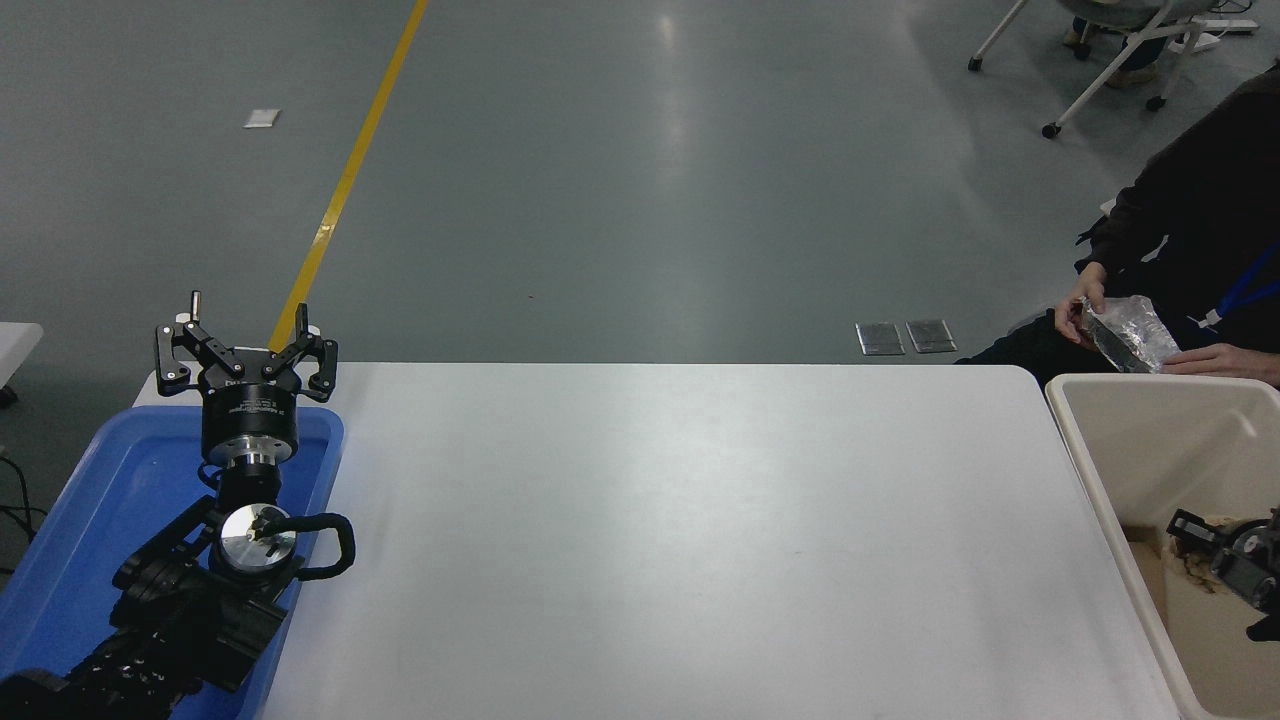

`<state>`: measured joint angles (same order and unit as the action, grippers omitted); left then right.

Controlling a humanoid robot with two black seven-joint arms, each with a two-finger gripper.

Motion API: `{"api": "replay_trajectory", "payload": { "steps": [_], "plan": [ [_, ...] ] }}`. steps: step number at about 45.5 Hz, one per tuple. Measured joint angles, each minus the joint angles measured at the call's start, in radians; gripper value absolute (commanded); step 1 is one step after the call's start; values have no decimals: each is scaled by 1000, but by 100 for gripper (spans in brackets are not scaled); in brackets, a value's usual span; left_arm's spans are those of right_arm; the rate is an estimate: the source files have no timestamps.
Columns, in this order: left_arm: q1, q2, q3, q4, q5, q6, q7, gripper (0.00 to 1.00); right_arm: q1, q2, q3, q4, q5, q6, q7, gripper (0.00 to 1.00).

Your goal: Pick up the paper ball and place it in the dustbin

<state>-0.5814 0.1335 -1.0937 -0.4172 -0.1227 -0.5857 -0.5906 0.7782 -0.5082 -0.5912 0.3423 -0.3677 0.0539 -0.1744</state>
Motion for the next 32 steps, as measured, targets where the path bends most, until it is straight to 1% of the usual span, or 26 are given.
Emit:
{"api": "replay_trajectory", "payload": {
  "steps": [11,20,32],
  "plan": [
    [0,0,0,0,0,0,2,99,143,-95,-45,184,-9,9,0,100],
    [-1,-1,0,0,0,0,2,99,404,-175,-197,511,-6,24,-4,100],
    [-2,-1,0,0,2,-1,2,99,723,-205,-358,814,25,134,-7,100]
  ]
}}
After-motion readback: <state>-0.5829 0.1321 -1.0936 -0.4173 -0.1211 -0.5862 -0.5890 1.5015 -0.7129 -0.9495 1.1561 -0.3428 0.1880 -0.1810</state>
